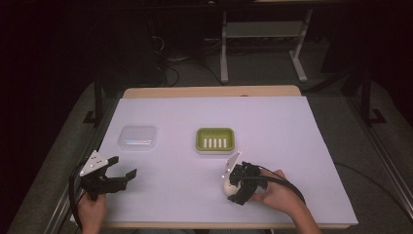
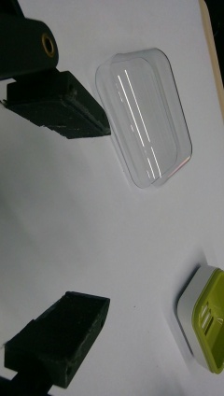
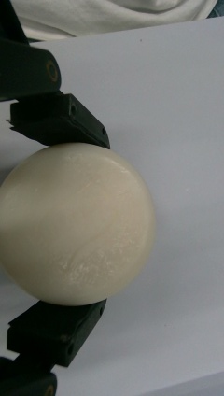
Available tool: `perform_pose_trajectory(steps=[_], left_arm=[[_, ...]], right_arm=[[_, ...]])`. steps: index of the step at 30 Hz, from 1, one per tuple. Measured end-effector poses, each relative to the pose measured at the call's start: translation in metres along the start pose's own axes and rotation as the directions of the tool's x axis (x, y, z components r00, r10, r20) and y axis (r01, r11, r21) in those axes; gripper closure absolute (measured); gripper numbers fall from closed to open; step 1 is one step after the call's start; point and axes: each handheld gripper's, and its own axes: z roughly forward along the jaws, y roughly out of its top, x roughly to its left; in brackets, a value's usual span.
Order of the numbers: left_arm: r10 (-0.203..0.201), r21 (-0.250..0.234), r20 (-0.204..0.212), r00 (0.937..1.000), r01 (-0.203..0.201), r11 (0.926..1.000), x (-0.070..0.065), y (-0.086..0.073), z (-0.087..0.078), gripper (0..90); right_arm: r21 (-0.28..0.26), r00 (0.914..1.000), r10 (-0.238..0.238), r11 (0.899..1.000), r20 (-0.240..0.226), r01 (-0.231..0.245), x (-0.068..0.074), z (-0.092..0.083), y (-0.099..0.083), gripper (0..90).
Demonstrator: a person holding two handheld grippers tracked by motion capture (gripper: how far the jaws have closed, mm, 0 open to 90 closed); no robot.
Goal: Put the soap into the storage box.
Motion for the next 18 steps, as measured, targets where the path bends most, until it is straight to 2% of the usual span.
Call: perform_pose_trajectory(steps=[18], left_arm=[[-0.003, -0.004, 0.000, 1.0000, 0.003, 1.0000, 0.0010, -0.0002, -0.0004, 14.5]], right_arm=[[-0.008, 0.9996, -0.018, 1.000, 0.023, 0.019, 0.0027, 0.0005, -0.0016, 23.8]])
